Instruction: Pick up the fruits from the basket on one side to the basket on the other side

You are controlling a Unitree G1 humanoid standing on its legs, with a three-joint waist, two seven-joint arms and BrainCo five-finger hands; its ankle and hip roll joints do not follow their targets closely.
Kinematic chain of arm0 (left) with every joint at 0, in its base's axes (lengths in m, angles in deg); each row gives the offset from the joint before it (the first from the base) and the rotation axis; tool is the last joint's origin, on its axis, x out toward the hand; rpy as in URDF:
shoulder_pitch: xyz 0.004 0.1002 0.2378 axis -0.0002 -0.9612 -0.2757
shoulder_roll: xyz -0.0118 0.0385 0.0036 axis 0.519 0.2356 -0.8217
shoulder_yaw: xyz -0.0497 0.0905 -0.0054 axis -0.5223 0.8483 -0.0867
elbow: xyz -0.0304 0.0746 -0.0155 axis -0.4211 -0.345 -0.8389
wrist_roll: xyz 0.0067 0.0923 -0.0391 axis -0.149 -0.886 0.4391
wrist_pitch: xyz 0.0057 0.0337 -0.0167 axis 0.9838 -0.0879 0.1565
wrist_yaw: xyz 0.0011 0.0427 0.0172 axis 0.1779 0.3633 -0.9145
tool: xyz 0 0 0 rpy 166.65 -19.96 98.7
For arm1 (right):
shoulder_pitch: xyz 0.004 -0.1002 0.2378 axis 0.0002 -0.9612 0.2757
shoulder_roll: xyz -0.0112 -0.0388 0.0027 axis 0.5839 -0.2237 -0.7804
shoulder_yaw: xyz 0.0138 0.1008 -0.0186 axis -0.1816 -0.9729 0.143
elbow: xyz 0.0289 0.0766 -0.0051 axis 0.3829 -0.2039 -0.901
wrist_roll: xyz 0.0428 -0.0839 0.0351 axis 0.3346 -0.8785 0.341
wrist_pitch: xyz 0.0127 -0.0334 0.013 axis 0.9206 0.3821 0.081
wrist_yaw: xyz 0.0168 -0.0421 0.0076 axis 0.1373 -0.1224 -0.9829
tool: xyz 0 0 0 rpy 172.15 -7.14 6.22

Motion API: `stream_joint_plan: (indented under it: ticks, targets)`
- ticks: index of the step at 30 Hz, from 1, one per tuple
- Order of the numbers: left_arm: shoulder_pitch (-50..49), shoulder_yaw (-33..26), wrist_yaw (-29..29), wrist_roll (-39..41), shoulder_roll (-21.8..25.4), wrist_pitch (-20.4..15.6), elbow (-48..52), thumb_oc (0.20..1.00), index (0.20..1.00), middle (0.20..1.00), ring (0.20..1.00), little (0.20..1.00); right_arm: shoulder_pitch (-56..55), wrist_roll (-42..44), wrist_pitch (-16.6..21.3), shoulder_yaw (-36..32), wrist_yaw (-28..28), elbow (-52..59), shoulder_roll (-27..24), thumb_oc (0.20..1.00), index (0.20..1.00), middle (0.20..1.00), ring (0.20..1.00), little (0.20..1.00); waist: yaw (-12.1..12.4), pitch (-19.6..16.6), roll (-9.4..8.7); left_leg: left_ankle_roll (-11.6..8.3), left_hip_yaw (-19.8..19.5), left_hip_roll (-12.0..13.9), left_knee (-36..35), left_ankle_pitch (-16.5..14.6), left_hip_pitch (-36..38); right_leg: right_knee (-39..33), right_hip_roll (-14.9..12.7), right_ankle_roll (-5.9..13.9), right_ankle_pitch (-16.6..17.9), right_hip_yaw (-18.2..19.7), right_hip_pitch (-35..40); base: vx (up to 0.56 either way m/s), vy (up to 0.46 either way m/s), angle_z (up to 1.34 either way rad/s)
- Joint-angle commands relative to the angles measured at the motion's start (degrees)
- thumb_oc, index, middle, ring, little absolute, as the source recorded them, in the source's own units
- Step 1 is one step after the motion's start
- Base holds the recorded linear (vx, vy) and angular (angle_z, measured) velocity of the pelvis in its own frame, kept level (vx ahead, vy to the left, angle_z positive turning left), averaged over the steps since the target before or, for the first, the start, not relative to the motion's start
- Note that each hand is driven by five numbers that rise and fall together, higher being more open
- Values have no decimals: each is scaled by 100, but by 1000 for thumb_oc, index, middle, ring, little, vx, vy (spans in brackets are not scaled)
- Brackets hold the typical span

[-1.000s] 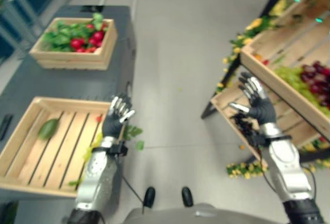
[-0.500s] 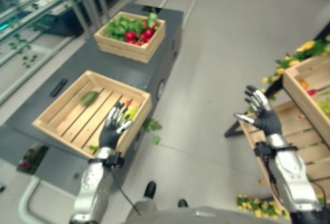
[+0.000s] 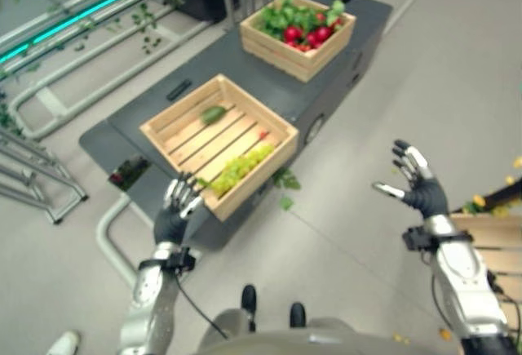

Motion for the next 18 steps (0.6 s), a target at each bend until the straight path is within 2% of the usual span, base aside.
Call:
stream_joint_plan:
  ticks: [1,2,4,8,9,10,12,15,18]
  targets:
    - [12,-112,66,-10,160,-317,198,1000,1000,1000,1000,1000,69,-52,311,-77,-175,20,-31,1000,1000,1000,1000,1000,-3,-387,-95,-326,86,153,481,-599,-7,-162,-355,654,77,104,-439,57,140,60]
    - [14,-115,69,-11,164,-314,200,1000,1000,1000,1000,1000,76,-51,316,-73,-176,11,-28,1000,1000,1000,1000,1000,-7,-383,-101,-324,83,149,492,-603,-12,-157,-359,657,74,101,-439,62,157,43]
    - [-55,-182,120,-28,198,-299,243,1000,1000,1000,1000,1000,19,-36,291,-56,-163,-25,54,1000,1000,1000,1000,1000,56,-436,-170,-192,124,98,383,-674,85,89,-487,725,40,84,-448,57,209,23]
    - [96,-153,274,-240,336,-329,140,1000,1000,1000,1000,1000,13,-107,275,2,-270,-244,184,1000,1000,1000,1000,1000,73,-382,-190,-51,-69,14,-59,-530,247,950,-695,892,5,166,-914,1,136,17]
    - [166,-127,350,-299,371,-344,61,1000,1000,1000,1000,1000,42,-128,261,55,-303,-313,190,1000,1000,1000,1000,1000,34,-338,-170,-44,-127,19,-99,-500,273,1101,-676,921,45,290,-1025,2,90,35]
    - [208,-117,400,-346,422,-336,-36,1000,1000,1000,1000,1000,55,-122,248,94,-323,-407,226,1000,1000,1000,1000,1000,-38,-274,-153,-38,-232,17,-161,-496,324,1298,-569,962,-26,613,-1145,-11,95,35]
    - [238,-96,410,-492,450,-368,-168,1000,1000,1000,1000,1000,-17,-165,252,74,-333,-490,237,1000,1000,1000,1000,1000,-140,-316,-121,-28,-367,-16,-242,-429,324,1151,-216,882,-106,1193,-1272,38,75,47]
    - [235,-111,497,-537,411,-428,-424,1000,1000,1000,1000,1000,-132,-188,254,91,-398,-737,240,1000,1000,1000,1000,1000,-218,-329,-151,-42,-597,-95,-338,-363,344,708,17,791,-1,1788,-1359,64,12,59]
    - [159,-172,556,-641,303,-458,-704,1000,1000,1000,1000,1000,-267,-165,199,86,-362,-886,252,1000,1000,1000,1000,1000,-212,-416,-222,-72,-671,-144,-322,-365,299,447,-105,826,134,1826,-1214,61,-72,51]
